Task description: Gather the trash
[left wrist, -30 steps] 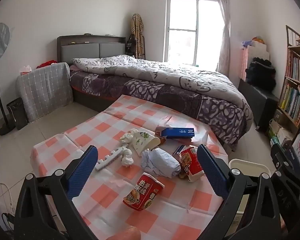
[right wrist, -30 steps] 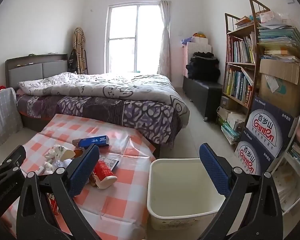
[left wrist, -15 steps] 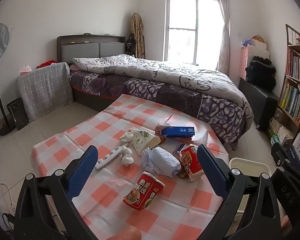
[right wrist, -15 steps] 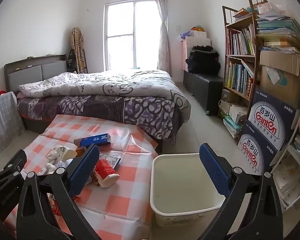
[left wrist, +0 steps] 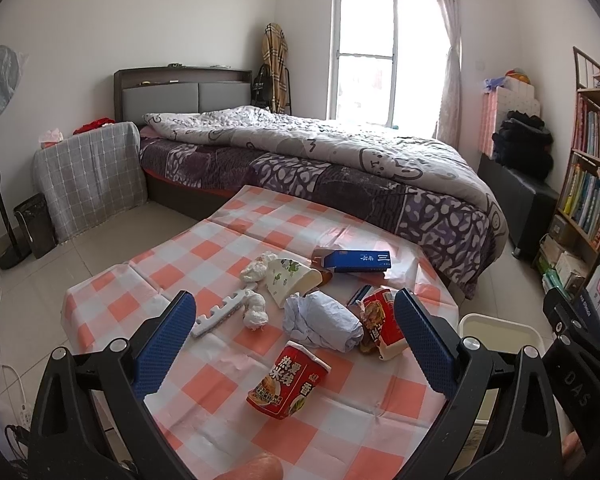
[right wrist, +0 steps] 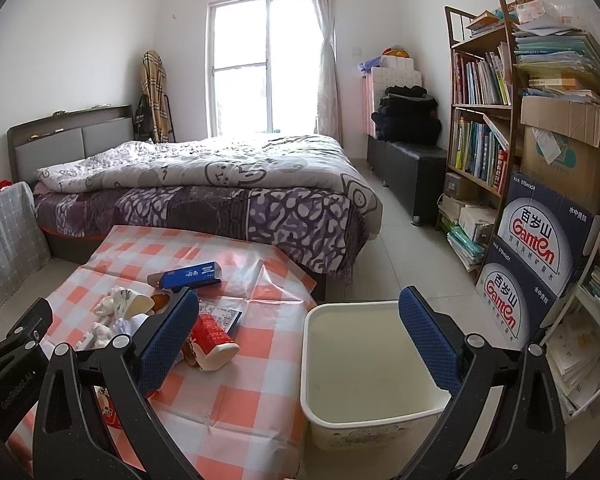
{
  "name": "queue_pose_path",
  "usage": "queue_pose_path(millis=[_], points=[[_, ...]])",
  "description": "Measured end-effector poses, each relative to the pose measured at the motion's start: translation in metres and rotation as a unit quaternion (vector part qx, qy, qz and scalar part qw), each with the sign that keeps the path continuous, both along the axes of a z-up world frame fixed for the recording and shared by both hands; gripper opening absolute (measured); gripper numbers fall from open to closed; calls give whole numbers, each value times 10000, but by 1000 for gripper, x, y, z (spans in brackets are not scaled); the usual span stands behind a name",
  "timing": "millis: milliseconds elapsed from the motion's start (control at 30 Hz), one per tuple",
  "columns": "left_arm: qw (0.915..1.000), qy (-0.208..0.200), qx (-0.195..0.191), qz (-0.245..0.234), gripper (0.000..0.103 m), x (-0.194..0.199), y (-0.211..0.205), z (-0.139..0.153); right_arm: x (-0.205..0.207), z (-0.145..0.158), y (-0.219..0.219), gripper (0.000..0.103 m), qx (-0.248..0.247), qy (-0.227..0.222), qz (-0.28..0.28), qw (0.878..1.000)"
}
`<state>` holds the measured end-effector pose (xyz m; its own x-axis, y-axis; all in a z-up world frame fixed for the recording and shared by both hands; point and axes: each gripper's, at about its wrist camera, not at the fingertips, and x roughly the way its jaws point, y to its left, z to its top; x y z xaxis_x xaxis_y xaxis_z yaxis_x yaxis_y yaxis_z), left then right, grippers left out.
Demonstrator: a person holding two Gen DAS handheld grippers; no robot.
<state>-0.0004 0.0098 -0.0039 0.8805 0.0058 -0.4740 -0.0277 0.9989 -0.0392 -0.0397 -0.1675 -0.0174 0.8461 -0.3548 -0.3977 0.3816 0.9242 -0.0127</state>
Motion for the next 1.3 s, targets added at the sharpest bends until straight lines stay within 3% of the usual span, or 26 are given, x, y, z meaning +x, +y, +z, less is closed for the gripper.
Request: queue_pose_path(millis=[1300], points=[[9998, 160, 67, 67, 96, 3, -1, -17, -2, -10, 0, 96, 31, 65, 16, 10000]])
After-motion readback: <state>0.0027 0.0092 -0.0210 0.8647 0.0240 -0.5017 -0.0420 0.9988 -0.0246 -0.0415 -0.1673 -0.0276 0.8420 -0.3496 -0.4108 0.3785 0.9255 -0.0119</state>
